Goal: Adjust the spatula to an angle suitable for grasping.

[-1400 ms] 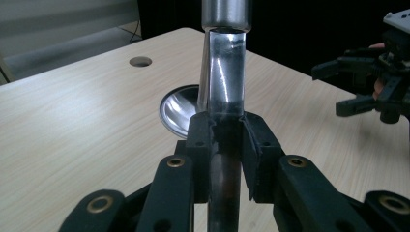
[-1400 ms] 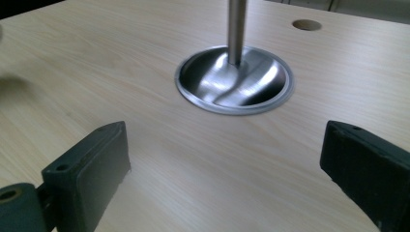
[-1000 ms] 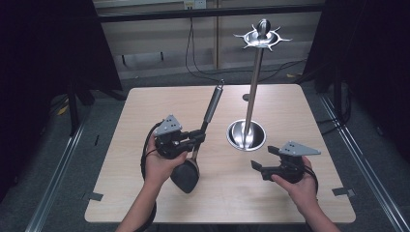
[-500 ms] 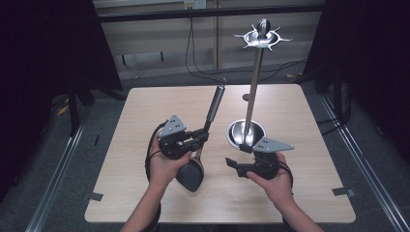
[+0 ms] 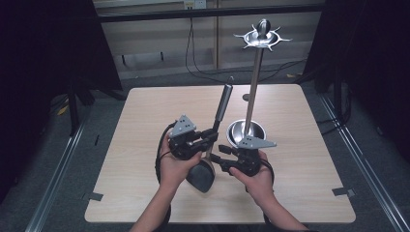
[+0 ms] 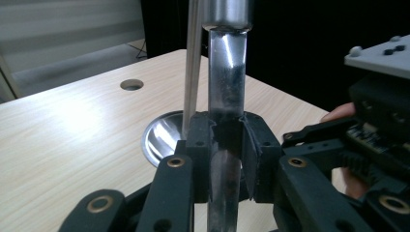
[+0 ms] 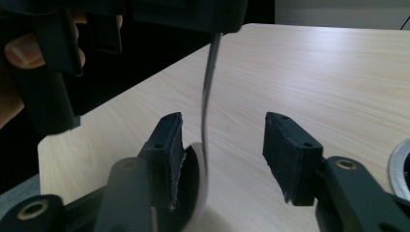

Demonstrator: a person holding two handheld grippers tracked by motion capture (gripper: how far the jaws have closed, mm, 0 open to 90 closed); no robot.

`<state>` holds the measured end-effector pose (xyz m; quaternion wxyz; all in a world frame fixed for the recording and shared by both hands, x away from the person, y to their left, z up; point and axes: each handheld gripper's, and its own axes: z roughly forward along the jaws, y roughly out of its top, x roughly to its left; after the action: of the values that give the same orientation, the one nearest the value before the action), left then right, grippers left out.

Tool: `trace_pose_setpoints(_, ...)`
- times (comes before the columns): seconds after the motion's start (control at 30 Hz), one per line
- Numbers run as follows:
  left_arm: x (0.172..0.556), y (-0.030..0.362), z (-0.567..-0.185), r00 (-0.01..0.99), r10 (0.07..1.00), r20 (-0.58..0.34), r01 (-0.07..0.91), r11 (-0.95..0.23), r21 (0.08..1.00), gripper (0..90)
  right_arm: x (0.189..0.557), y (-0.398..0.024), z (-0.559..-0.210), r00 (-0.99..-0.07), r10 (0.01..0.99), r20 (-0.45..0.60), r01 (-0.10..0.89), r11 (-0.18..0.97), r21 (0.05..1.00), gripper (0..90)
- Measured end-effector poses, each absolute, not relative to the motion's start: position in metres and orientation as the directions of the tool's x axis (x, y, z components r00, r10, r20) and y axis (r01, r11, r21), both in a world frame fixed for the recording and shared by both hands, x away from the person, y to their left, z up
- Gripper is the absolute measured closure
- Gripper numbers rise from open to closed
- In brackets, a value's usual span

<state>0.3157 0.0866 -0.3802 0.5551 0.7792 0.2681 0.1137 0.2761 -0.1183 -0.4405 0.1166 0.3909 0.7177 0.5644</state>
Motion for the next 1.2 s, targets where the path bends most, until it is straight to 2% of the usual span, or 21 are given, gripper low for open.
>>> trace_pose_setpoints(0.1,0.315,0.082,-0.381,0.83,0.542,-0.132,0.294,-0.225,0.929,75.4,0.278,-0.114,-0.442,-0.664,0.688,0.294,0.437,0.038,0.898,59.1)
trace_pose_setpoints(0.27,0.315,0.078,-0.381,0.827,0.539,-0.159,0.307,-0.197,0.931,75.4,0.28,-0.111,-0.444,-0.657,0.681,0.322,0.444,0.005,0.896,69.0)
trace_pose_setpoints(0.4,0.315,0.077,-0.381,0.825,0.539,-0.17,0.318,-0.194,0.928,75.4,0.282,-0.111,-0.446,-0.654,0.693,0.304,0.425,0.004,0.905,87.2)
trace_pose_setpoints(0.8,0.32,0.082,-0.38,0.854,0.462,-0.24,0.342,-0.151,0.928,75.2,0.282,-0.119,-0.44,-0.706,0.667,0.238,0.379,0.073,0.922,88.8)
trace_pose_setpoints(1.2,0.324,0.078,-0.378,0.869,0.418,-0.264,0.347,-0.138,0.928,75.4,0.283,-0.131,-0.435,-0.739,0.637,0.219,0.356,0.093,0.93,88.8)
